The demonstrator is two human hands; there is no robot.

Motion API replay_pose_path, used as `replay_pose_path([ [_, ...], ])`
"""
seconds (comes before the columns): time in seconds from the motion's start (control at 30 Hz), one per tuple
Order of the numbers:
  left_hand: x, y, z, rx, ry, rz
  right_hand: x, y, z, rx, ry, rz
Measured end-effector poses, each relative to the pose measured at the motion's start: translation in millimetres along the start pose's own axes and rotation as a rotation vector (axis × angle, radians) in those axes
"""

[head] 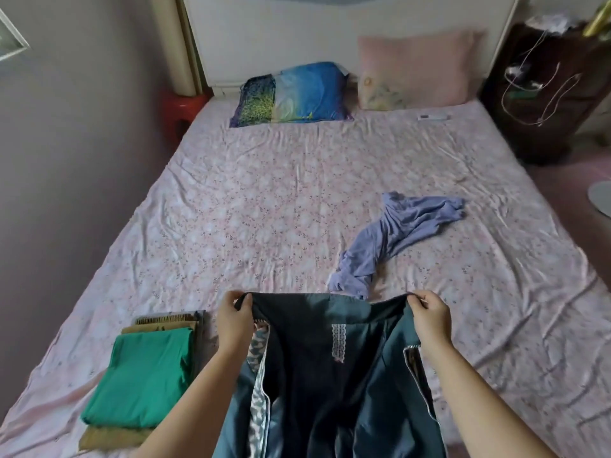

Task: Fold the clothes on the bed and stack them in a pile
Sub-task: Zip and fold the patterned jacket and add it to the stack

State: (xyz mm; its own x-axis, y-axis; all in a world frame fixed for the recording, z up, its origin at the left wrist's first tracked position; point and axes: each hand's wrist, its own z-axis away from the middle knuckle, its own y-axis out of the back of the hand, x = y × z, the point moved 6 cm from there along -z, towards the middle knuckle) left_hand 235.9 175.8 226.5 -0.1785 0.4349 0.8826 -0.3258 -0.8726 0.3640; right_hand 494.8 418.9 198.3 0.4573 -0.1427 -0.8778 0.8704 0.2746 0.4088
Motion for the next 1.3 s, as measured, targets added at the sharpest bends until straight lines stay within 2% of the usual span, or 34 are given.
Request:
replay_pose_path([
  [0.13,-21,-43,-47,-0.080,0.128,0.039,26,-34,-45,-0.002,-0.091,0.068],
  [0.27,-30,-94,-113,-0.071,0.157,-0.014,27,-73,-108,-0.009,-0.074,0.115],
  [0.4,-14,-146,-186,-0.011,0.051,-0.060,15,-103,-180,0.133,-0.004,0.078],
  [0.5,14,-183,-239,0.025,-0.125,-0.082,-2,-120,-233,0.252,0.067,-0.036],
  [0.57,23,-206,-267,0.003,-0.197,-0.045,-7,-135,-265,0.231,0.094,-0.116],
  [0.63,13,-229,-278,-0.094,-0.210,-0.019,7,-155,-287,0.083,0.030,-0.174],
  [0.7,-22,-248,-265,-0.199,-0.206,-0.166,43,-166,-286,-0.046,-0.053,-0.114],
  [0.77,-73,-259,-235,-0.281,-0.205,-0.268,90,-163,-265,-0.090,-0.079,0.060],
  [0.87,-144,-267,-179,-0.368,-0.218,-0.291,164,-142,-220,-0.116,-0.099,0.245],
  [1.0,-200,-281,-115,-0.511,-0.332,-0.408,238,-95,-177,-0.069,-0.104,0.505],
  [1.13,-211,-288,-76,-0.539,-0.512,-0.509,289,-61,-141,-0.122,-0.268,0.539],
  [1.3,-217,-291,-44,-0.529,-0.527,-0.515,314,-49,-103,-0.185,-0.276,0.502],
])
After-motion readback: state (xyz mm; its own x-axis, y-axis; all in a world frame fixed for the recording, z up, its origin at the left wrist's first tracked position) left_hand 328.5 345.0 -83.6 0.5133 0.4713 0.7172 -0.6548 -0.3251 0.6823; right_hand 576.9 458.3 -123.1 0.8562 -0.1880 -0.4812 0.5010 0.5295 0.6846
